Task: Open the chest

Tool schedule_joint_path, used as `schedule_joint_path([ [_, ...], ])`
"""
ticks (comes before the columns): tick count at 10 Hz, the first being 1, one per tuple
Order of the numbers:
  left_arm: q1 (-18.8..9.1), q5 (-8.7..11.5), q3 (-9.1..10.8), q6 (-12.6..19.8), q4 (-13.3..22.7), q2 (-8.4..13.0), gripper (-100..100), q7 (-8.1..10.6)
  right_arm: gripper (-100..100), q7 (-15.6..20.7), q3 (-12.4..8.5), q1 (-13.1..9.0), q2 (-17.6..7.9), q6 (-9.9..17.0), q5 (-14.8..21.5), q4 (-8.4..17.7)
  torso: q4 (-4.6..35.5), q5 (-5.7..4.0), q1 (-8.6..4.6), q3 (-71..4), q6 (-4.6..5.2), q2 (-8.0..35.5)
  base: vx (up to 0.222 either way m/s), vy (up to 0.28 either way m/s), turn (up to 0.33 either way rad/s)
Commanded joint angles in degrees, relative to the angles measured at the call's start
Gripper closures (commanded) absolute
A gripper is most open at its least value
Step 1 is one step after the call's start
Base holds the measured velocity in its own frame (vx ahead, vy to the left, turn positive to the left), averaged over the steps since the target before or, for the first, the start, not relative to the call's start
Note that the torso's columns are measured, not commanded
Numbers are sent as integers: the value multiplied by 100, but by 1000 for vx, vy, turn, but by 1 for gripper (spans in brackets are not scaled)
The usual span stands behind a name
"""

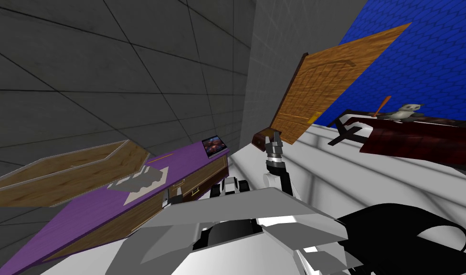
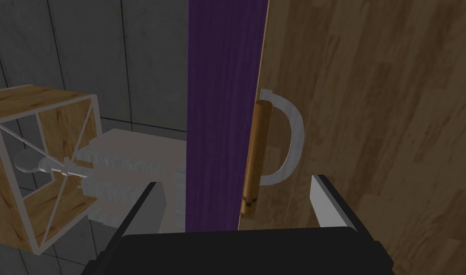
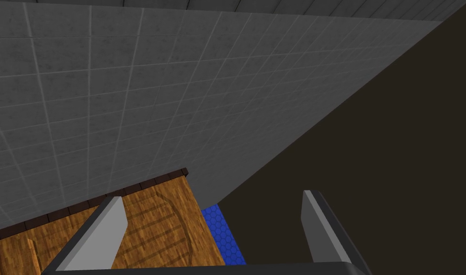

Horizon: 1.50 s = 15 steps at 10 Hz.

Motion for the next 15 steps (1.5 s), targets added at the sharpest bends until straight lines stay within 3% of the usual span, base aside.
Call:
schedule_joint_path([
  [1,51,3,-1,57,-115,-306,-100,4,0,0,0,0,0,0,0,0,0,-1,-3,0,0,-1,0,0,0],
  [5,102,58,73,412,-462,-97,-100,84,0,0,0,0,0,0,0,0,-3,-2,-8,-6,0,-10,16,-8,6],
  [6,97,49,60,362,-434,-125,-100,62,0,0,0,0,0,0,0,0,-1,-2,-8,-1,-1,-1,0,0,0],
  [7,76,24,26,196,-254,-188,100,37,0,0,0,0,0,0,0,0,1,-1,-4,3,0,4,-6,4,-22],
  [8,66,10,7,110,-171,-224,100,18,0,0,0,0,0,0,0,0,1,0,-2,3,0,5,-19,8,-24],
  [9,77,19,15,221,-209,-200,100,34,0,0,0,0,0,0,0,0,14,-22,-16,1,-5,18,-8,6,-7],
  [13,576,53,-23,153,-643,-140,100,198,0,0,1,-2,1,0,0,0,20,-37,-35,17,-21,50,-100,-87,-11],
  [15,603,39,-61,230,-631,-168,100,192,0,0,1,-2,1,0,0,0,26,-54,-32,1,-18,36,-79,-80,8],
])
